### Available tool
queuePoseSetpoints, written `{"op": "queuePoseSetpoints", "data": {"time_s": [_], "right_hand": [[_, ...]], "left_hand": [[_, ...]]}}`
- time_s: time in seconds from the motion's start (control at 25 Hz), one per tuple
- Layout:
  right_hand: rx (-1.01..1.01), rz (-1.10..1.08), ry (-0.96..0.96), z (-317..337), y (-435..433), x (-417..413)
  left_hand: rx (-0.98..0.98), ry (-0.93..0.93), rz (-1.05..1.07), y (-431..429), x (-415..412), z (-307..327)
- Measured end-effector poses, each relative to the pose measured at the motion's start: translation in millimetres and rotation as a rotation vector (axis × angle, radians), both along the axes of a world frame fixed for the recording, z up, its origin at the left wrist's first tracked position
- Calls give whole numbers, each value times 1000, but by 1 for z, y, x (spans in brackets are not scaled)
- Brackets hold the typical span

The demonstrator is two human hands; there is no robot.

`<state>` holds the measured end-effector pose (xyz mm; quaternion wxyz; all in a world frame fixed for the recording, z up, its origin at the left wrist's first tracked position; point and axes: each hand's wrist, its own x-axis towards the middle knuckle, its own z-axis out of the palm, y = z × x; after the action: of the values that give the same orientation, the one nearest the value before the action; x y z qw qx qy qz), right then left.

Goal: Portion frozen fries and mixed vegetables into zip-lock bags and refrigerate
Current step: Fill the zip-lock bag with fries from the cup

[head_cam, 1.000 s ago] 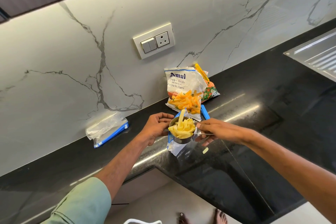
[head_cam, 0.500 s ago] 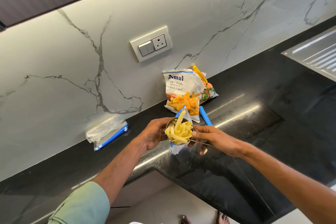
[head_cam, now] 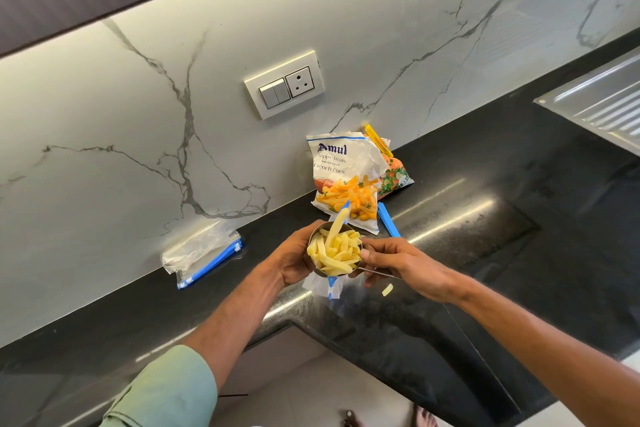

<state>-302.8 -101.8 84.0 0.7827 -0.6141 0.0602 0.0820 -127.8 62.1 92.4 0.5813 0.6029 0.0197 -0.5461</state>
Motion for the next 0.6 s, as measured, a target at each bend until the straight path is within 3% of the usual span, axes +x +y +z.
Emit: {"op": "queuePoseSetpoints", "data": {"time_s": [0.44, 0.6], "right_hand": [[38, -297, 167, -10, -2, 4], [-82, -405, 219, -7, 2, 9]], "left_hand": [[77, -633, 51, 9, -2, 5], [143, -832, 17, 11, -4, 3]]}}
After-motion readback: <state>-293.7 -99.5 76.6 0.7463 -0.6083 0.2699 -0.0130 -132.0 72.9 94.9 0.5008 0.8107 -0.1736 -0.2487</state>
